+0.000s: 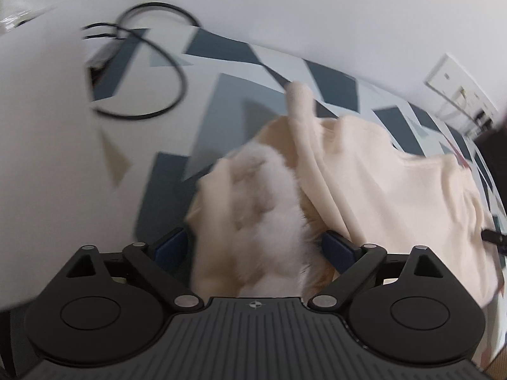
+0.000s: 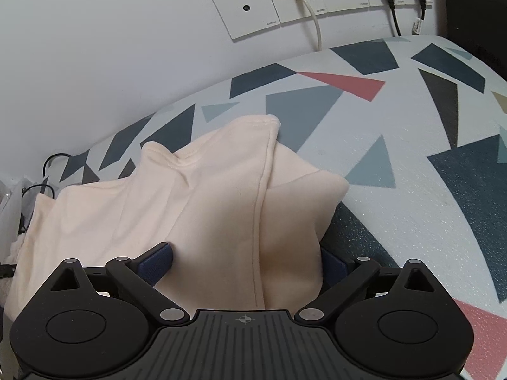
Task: Fold clothes
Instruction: 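Grasp the folded top with the left gripper while the right gripper grasps its other end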
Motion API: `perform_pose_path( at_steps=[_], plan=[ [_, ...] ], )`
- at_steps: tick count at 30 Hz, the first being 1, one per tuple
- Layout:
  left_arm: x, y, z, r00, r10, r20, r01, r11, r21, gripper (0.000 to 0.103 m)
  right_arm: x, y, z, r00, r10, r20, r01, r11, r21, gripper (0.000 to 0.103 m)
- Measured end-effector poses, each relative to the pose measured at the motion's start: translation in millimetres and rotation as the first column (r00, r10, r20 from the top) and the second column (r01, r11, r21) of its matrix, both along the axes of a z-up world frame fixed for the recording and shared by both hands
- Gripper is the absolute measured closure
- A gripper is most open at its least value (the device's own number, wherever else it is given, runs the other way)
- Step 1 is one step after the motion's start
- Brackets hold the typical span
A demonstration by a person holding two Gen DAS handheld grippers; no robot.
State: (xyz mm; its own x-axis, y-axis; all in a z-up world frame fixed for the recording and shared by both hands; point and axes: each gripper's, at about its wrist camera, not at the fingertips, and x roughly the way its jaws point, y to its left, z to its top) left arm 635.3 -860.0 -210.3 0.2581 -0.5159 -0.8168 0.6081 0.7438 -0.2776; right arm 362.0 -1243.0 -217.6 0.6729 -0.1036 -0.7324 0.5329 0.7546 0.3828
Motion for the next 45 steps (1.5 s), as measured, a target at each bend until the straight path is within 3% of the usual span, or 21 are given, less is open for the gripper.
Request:
perform_pose_path(
  at_steps=[5, 8, 12, 18, 24, 26, 30, 33, 37, 41, 43, 45],
  plan=[
    [8.8, -4.0, 3.2, 0.997, -0.057, -0.043, 0.055, 0.998, -0.038, 0.010, -6.8, -6.1, 3.2, 1.000, -0.020, 0.003, 0.020, 1.000, 0.013, 0.009],
    [21.6, 10.0, -0.5, 0.992, -0.023, -0.124, 0.004, 0.989, -0.148, 0.009, -11.7, -9.3, 1.9, 1.000, -0.030, 0.005, 0.030, 0.999, 0.028, 0.009],
    [32.9, 22.7, -6.2, 0.972, 0.002, -0.234, -0.069, 0.958, -0.279, 0.009, -13.5, -8.1, 1.3, 1.000, -0.027, 0.010, 0.027, 0.999, 0.021, 0.009],
    [31.8, 18.2, 0.1, 0.973, -0.055, -0.226, -0.021, 0.947, -0.321, 0.008, -10.0, -8.0, 0.9, 1.000, -0.020, 0.008, 0.020, 1.000, 0.021, 0.007],
    [46.3, 42.4, -19.1, 0.925, -0.033, -0.379, -0.168, 0.857, -0.486, 0.006, -8.8, -8.4, 0.4, 1.000, -0.016, 0.006, 0.016, 1.000, 0.023, 0.006],
    [45.9, 39.7, -23.2, 0.925, -0.040, -0.377, -0.153, 0.871, -0.467, 0.006, -9.3, -8.5, 0.4, 1.000, -0.011, 0.008, 0.011, 1.000, 0.024, 0.006],
    [34.9, 16.6, -12.6, 0.959, -0.099, -0.265, -0.006, 0.929, -0.369, 0.004, -9.7, -8.5, 0.7, 1.000, -0.003, 0.009, 0.003, 1.000, 0.025, 0.006],
    [19.0, -11.1, -2.5, 0.975, -0.189, -0.115, 0.165, 0.967, -0.193, 0.004, -10.1, -8.4, 0.7, 1.000, 0.000, 0.011, -0.001, 1.000, 0.024, 0.006],
    [-15.4, -43.8, 1.1, 0.946, -0.318, 0.072, 0.312, 0.947, 0.079, 0.003, -9.8, -7.3, 0.6, 1.000, 0.003, 0.008, -0.003, 1.000, 0.005, 0.007],
    [-7.4, -38.2, 0.9, 0.974, -0.227, 0.019, 0.226, 0.973, 0.041, 0.006, -7.1, -4.9, -0.5, 1.000, 0.012, -0.007, -0.012, 0.999, -0.042, 0.004],
    [-3.1, -31.6, 2.7, 0.986, -0.167, 0.002, 0.167, 0.985, 0.029, 0.022, -4.8, -4.6, -1.0, 1.000, 0.020, -0.016, -0.021, 0.998, -0.062, 0.002],
    [-3.1, -26.0, 4.5, 0.991, -0.134, 0.006, 0.134, 0.990, 0.038, 0.030, -1.9, -5.5, -1.6, 0.999, 0.023, -0.022, -0.025, 0.997, -0.075, 0.001]
  ],
)
